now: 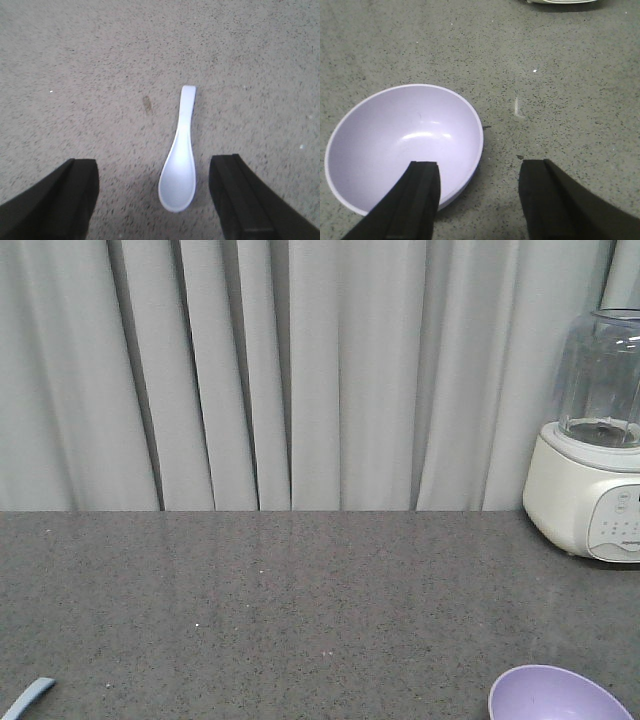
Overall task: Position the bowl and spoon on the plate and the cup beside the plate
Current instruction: 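Lower the left gripper to the white spoon and the right gripper to the bowl rim, then grasp the spoon with the left gripper and the bowl rim with the right, lift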
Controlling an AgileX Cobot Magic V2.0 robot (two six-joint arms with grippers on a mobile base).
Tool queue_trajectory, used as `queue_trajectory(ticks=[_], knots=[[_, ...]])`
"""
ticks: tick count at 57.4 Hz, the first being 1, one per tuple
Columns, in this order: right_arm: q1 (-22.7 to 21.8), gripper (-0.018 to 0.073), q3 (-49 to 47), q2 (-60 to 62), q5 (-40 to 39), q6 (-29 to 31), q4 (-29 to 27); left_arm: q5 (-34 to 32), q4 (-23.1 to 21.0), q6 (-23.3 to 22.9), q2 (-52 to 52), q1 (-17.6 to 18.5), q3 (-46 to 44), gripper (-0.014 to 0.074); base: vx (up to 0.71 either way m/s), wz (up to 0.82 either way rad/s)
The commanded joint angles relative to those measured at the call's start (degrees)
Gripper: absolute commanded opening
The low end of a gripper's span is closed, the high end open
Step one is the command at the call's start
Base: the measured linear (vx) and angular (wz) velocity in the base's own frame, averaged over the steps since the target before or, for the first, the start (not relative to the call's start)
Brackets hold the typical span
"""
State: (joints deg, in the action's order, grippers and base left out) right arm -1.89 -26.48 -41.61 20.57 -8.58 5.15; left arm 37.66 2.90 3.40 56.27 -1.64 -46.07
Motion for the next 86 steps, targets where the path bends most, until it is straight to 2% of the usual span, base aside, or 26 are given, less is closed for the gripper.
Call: queue_trajectory(ticks=[1, 7, 11, 19, 25, 32, 46, 56, 62, 76, 86], knots=[[-0.35, 0.0442, -3.47, -0.04, -1.39, -0.92, -0.77, 1.03, -2.34, 0.71, 7.01, -0.09, -8.49, 0.0559, 0.00, 0.00], [-0.35, 0.0442, -5.19, -0.04, 1.41, -0.86, -0.71, 6.59, -5.56, 5.65, 16.67, -0.09, -16.76, 0.0559, 0.00, 0.00], [-0.35, 0.0442, -5.68, -0.04, 1.22, -0.71, -0.54, 10.20, -6.89, 7.34, 22.89, -0.09, -21.35, 0.0559, 0.00, 0.00], [-0.35, 0.0442, -5.68, -0.04, -3.22, -0.21, 1.08, 17.70, -6.68, 7.41, 33.50, -0.09, -28.86, 0.0559, 0.00, 0.00], [-0.35, 0.0442, -5.68, -0.04, -4.23, -0.32, 1.20, 20.38, -6.86, 7.31, 38.59, 0.02, -31.46, 0.0559, 0.00, 0.00], [-0.35, 0.0442, -5.68, -0.16, -2.16, -0.51, -0.10, 19.00, -6.61, 7.36, 40.82, 0.42, -31.24, 0.0559, 0.00, 0.00], [-0.35, 0.0442, -7.57, -3.16, 7.93, -1.12, -4.15, 15.26, -6.54, 7.12, 43.40, 0.42, -31.24, 0.0545, 0.00, 0.00], [-0.35, 0.0442, -15.39, -9.63, 17.53, -0.35, -4.03, 15.83, -6.71, 6.84, 44.05, 0.42, -31.24, 0.0514, 0.00, 0.00], [-0.35, 0.0442, -20.33, -14.04, 20.70, 0.24, -3.52, 17.76, -6.71, 6.84, 44.33, 0.42, -31.24, 0.0496, 0.00, 0.00], [-0.35, 0.0442, -27.91, -22.58, 22.66, 2.15, -3.45, 18.58, -6.72, 6.84, 44.38, 0.42, -31.11, 0.0486, 0.00, 0.00], [-0.35, 0.0442, -30.91, -27.45, 22.61, 2.67, -2.77, 17.42, -6.72, 6.80, 44.38, 0.42, -27.26, 0.0486, 0.00, 0.00]])
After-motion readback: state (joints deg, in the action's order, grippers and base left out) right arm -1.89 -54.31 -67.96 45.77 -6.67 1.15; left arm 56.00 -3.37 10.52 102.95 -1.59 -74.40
